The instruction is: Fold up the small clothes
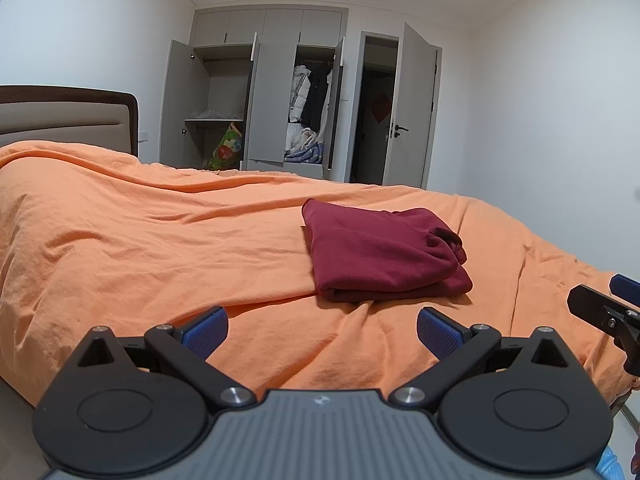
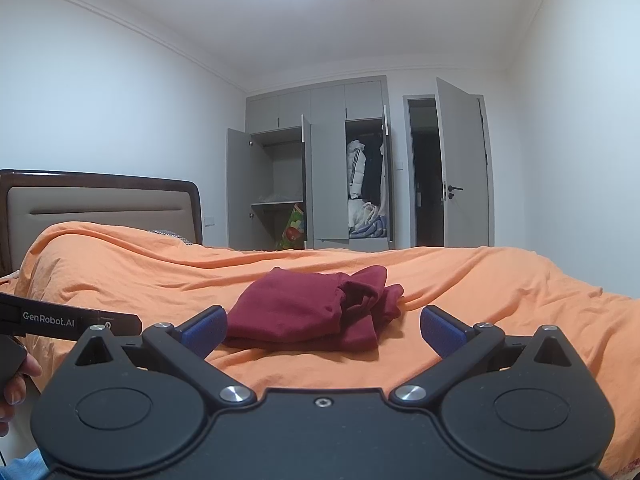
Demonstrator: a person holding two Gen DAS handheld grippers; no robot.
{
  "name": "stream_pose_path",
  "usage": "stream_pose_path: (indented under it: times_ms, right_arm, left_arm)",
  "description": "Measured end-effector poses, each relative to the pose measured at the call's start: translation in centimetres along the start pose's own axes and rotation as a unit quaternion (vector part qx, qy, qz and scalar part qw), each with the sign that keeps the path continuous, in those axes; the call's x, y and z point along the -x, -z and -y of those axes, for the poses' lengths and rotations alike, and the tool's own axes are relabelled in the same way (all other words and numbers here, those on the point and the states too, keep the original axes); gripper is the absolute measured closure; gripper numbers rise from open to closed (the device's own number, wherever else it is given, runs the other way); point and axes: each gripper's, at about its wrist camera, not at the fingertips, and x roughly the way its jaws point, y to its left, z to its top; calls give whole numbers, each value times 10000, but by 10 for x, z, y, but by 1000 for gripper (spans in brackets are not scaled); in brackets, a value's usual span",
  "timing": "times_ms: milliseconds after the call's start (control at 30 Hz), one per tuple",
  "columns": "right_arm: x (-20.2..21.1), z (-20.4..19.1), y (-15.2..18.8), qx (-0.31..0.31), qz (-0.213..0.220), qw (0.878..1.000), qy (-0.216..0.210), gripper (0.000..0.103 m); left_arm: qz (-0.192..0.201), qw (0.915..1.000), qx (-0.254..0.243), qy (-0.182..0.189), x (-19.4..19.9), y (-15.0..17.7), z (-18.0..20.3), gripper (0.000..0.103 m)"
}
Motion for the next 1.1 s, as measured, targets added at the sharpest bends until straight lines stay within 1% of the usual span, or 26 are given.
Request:
stream_pose_path:
  times_ms: [1100]
  right_arm:
    - [-2,0,2,5,-18,10000,-4,0]
  left_arm:
    - [-43,10000,18,4,-1,3,0,0]
